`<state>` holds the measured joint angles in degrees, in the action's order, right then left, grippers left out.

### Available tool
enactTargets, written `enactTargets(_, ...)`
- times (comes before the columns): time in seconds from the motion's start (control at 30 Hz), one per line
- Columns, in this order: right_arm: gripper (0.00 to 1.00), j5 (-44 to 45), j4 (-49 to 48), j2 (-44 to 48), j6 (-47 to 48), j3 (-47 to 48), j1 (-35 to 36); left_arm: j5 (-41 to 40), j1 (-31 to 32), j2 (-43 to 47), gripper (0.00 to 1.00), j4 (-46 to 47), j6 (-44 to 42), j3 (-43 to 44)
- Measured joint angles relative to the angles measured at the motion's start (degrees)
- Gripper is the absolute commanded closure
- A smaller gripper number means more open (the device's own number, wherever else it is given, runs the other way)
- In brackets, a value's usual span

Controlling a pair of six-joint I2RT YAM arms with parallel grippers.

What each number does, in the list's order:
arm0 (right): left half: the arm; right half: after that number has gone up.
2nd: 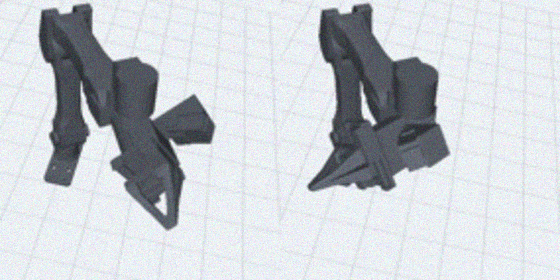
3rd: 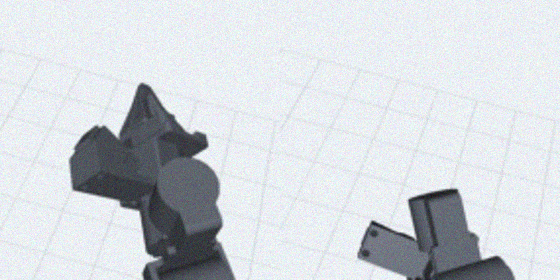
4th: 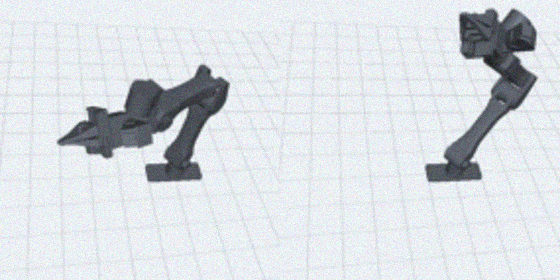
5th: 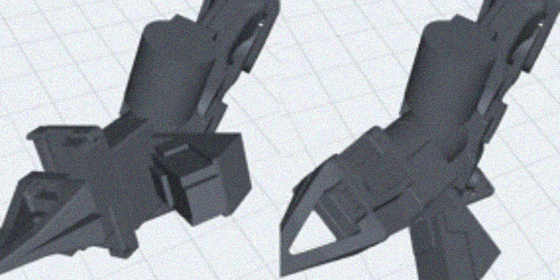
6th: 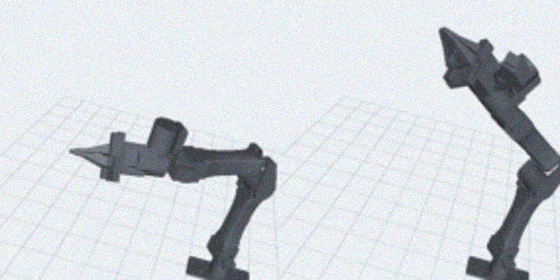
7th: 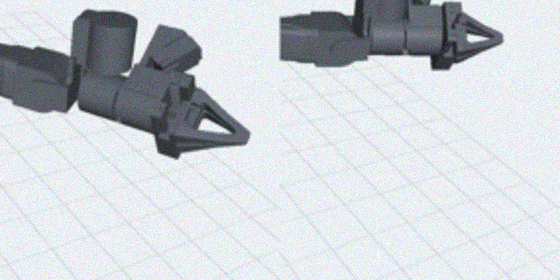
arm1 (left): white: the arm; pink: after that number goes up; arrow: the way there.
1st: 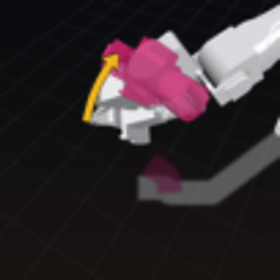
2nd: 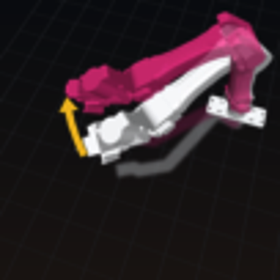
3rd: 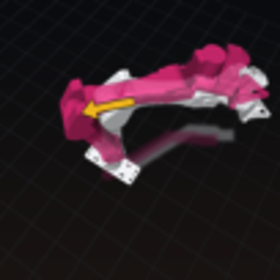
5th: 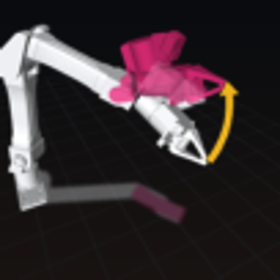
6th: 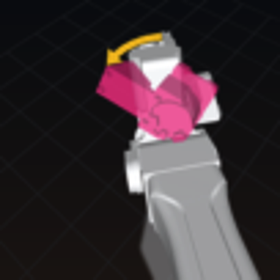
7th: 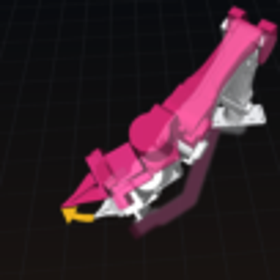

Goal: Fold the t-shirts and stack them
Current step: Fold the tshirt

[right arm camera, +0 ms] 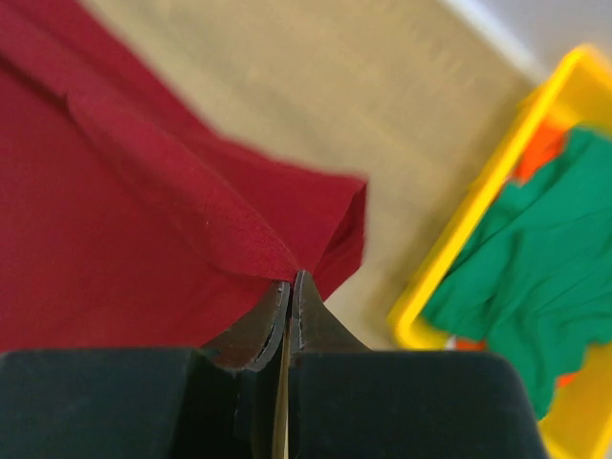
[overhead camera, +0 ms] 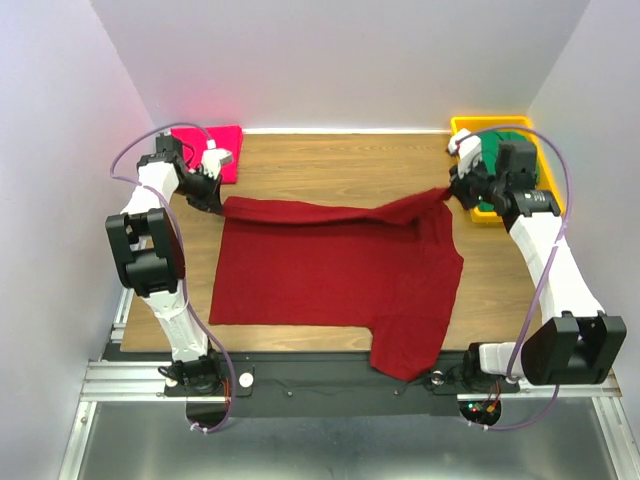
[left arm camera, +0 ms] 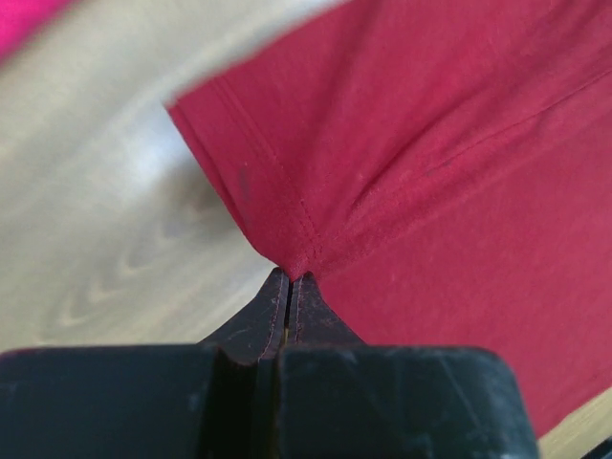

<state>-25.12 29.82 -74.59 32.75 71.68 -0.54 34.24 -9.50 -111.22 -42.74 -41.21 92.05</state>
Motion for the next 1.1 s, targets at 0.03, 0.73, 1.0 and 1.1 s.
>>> enactTargets(0.03, 0.99, 0.0, 1.5, 0.5, 0.7, -1.0, 0.0, -0.1, -0.1, 0.1, 1.0, -0.2, -0.9, -1.3)
enactTargets(0.73, 0.43, -4.8, 28.1, 0.8, 21.3, -8.6, 7.6, -2.7, -0.4, 0.2, 0.55, -3.5, -10.3, -8.4)
enactTargets(1.0, 0.43, -5.3, 28.6, -15.9, 6.8, 9.8, 2.5, 1.1, -1.0, 0.2, 0.53, -6.0, -8.3, -3.4)
enactTargets(1.1, 0.43, -4.5, 27.1, -19.6, -0.1, 11.0, 2.5, 1.7, -1.1, 0.2, 0.53, -3.7, -4.8, -2.0)
